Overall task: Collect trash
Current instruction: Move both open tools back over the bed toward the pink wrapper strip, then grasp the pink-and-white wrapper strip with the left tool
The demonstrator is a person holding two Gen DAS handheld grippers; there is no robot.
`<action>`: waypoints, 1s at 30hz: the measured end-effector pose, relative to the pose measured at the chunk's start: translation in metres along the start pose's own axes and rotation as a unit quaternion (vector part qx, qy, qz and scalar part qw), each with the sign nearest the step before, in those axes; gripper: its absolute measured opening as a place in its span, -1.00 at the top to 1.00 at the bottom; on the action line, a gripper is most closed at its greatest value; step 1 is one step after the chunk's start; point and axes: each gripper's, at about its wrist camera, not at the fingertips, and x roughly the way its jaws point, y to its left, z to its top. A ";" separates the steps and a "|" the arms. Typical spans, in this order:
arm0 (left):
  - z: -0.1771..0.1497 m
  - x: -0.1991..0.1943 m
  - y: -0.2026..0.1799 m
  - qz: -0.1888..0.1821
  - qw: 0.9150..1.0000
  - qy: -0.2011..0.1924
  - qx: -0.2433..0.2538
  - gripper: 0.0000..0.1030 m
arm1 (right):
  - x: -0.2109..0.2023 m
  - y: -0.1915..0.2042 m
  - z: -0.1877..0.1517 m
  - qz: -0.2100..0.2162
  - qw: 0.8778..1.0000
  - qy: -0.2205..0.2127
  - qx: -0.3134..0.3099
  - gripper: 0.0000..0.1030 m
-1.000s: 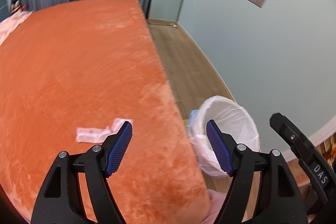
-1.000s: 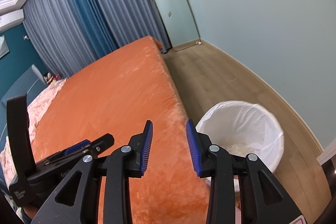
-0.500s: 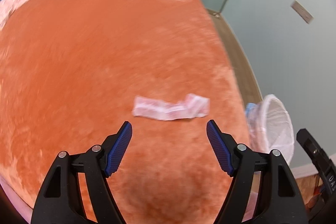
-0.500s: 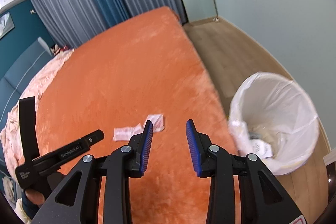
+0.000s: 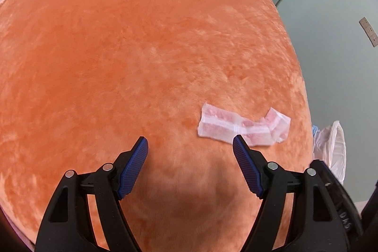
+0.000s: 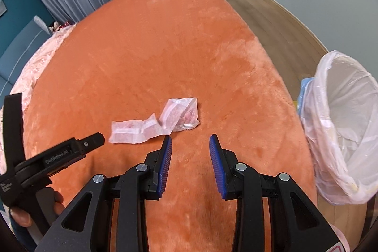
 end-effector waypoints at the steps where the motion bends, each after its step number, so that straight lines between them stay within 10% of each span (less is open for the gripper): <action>1: 0.003 0.005 -0.001 -0.001 1.000 0.003 0.000 -0.37 | 0.006 0.000 0.002 0.000 1.000 0.003 0.000 0.36; 9: 0.013 0.035 -0.018 -0.010 0.999 0.028 0.012 -0.20 | 0.043 0.001 0.021 -0.007 1.000 0.024 0.000 0.36; 20: 0.013 0.047 -0.032 -0.005 0.999 0.031 0.041 0.69 | 0.070 0.004 0.011 -0.004 0.999 0.050 -0.013 0.94; 30: 0.006 0.002 -0.039 -0.017 0.999 0.000 0.050 0.73 | 0.012 -0.006 0.006 0.011 1.000 0.003 0.010 0.95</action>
